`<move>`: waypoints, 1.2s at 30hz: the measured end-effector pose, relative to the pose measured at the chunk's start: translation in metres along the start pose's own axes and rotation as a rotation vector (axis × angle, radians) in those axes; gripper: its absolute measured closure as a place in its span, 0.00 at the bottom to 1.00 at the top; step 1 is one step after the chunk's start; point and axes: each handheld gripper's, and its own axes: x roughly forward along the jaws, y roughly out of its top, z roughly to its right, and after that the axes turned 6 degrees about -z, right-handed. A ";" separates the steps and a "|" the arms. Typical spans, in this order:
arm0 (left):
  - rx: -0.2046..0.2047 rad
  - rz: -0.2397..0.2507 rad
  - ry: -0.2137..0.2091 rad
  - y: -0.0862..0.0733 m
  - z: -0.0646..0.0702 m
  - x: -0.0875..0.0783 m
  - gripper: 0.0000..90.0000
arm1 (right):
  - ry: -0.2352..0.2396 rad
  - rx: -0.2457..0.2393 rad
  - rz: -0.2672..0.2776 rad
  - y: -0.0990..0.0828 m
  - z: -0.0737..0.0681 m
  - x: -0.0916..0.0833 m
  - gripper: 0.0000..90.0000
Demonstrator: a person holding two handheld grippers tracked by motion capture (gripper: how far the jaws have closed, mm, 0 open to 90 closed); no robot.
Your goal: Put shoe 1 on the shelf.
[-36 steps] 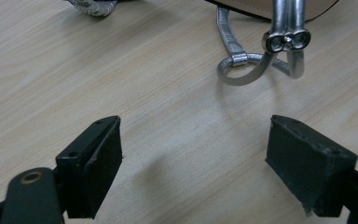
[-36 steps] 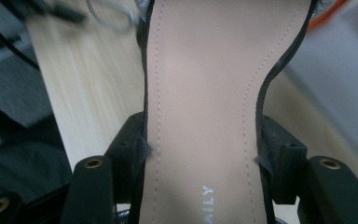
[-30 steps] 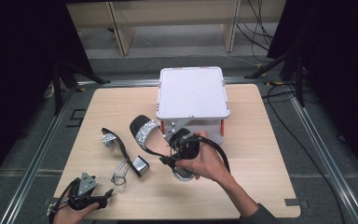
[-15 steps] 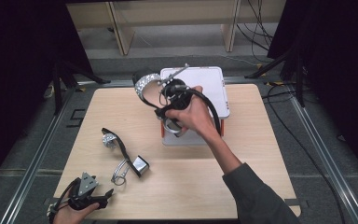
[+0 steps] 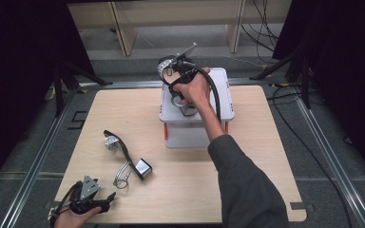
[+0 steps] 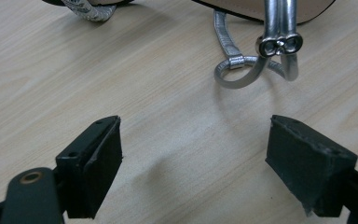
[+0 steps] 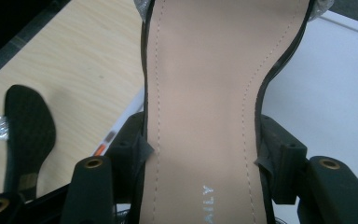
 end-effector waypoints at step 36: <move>-0.012 0.017 -0.017 -0.001 0.001 0.000 0.20 | -0.047 0.293 0.036 0.020 0.012 0.020 0.32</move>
